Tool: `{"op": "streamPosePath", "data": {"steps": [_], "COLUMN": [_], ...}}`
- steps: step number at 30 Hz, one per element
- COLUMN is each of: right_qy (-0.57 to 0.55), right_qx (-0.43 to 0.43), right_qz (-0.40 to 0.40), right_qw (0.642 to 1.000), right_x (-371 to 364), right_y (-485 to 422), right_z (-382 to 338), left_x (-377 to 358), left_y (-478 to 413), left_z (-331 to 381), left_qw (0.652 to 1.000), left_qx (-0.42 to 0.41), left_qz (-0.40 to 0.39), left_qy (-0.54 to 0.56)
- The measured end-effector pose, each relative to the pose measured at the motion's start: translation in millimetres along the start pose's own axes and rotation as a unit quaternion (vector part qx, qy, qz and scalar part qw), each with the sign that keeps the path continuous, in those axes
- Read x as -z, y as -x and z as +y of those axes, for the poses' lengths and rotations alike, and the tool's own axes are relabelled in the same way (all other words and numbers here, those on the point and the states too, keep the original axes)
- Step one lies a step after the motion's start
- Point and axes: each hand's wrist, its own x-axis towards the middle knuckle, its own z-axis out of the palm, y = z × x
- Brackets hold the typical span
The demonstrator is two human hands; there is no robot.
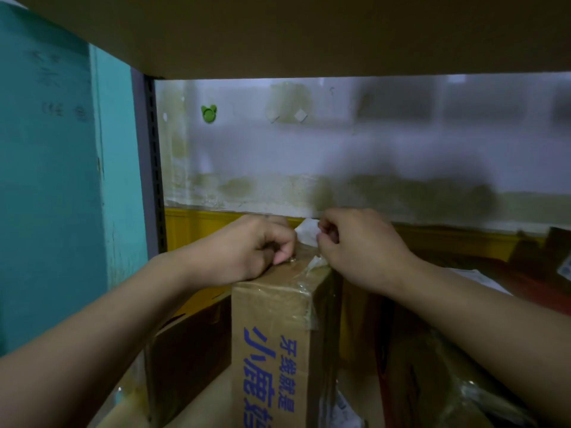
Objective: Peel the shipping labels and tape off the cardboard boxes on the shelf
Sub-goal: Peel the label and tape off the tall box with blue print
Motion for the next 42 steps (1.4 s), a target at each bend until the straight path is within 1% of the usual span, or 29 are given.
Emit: {"op": "streamPosePath", "data": {"steps": [3,5,8,10,13,15,18,22,25,29,35,37,40,42], "right_qy": [-0.001,-0.002,-0.003,-0.002,0.010,0.017,0.015,0.019,0.023,0.027,0.023,0.025,0.025,0.024], "right_qx": [-0.003,-0.002,0.002,0.002,0.008,0.012,0.012,0.009,0.008,0.009,0.012,0.015,0.015,0.014], "right_qz": [0.004,0.008,0.010,0.010,0.008,0.007,0.004,0.001,-0.003,-0.003,-0.004,-0.006,-0.006,-0.003], "right_qw": [1.000,1.000,1.000,1.000,1.000,1.000,1.000,1.000,1.000,1.000,1.000,1.000,1.000,1.000], "right_x": [0,1,2,3,3,3,3,3,4,6,5,5,4,4], "right_y": [0,0,1,2,1,1,1,1,2,2,2,2,2,2], "right_z": [-2,-2,-1,0,1,0,0,-1,-1,0,-1,-1,-1,-2], "left_x": [1,3,13,19,21,21,21,17,17,20,21,20,17,16], "left_y": [3,3,-1,-6,-20,-28,-31,-25,-26,-31,-40,-44,-49,-53], "left_z": [1,6,17,30,46,52,55,50,49,51,59,60,59,56], "left_qw": [0.999,0.998,0.991,0.983,0.965,0.954,0.945,0.950,0.950,0.943,0.919,0.908,0.895,0.899], "left_qx": [0.031,0.059,0.097,0.132,0.186,0.210,0.236,0.238,0.236,0.212,0.181,0.188,0.222,0.253], "left_qz": [0.030,0.032,-0.013,-0.050,-0.078,-0.102,-0.127,-0.107,-0.113,-0.162,-0.247,-0.258,-0.272,-0.249], "left_qy": [0.009,-0.007,-0.088,-0.115,-0.166,-0.185,-0.185,-0.170,-0.168,-0.197,-0.250,-0.270,-0.276,-0.256]}}
